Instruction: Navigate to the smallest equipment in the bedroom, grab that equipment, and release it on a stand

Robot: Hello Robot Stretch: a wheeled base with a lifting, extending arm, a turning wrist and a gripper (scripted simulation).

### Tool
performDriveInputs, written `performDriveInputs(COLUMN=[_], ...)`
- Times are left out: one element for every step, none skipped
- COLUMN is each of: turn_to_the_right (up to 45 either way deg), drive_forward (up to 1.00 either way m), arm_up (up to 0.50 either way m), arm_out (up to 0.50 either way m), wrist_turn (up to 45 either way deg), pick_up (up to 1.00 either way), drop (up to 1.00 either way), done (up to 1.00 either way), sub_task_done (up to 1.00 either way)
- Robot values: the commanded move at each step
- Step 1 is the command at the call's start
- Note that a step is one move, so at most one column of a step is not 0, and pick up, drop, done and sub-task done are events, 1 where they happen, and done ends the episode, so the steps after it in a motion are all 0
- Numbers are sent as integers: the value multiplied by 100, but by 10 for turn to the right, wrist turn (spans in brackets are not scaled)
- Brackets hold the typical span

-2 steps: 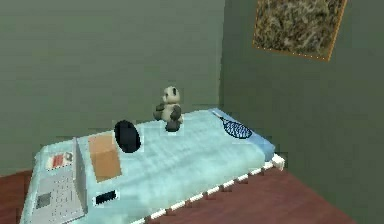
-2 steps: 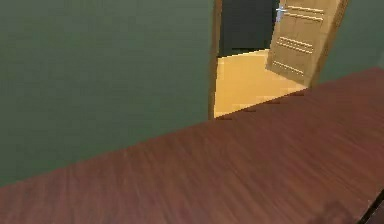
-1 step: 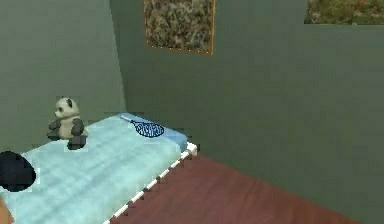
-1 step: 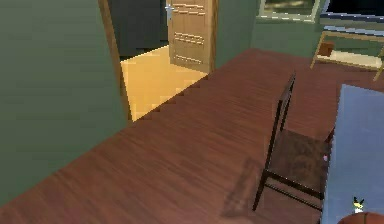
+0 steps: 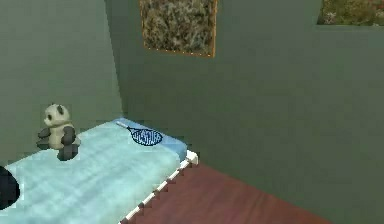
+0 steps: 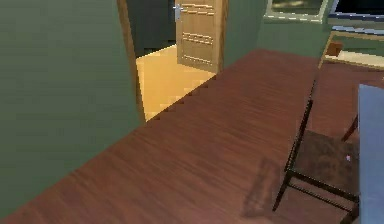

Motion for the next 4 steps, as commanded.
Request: performDriveInputs(turn_to_the_right=[450, 450, 0, 0], drive_forward=[0, 0, 45, 0], arm_up=[0, 0, 0, 50], arm_out=[0, 0, 0, 0], wrist_turn=[0, 0, 0, 0], pick_up=[0, 0, 0, 0], drop=[0, 0, 0, 0], done=[0, 0, 0, 0], sub_task_done=[0, 0, 0, 0])
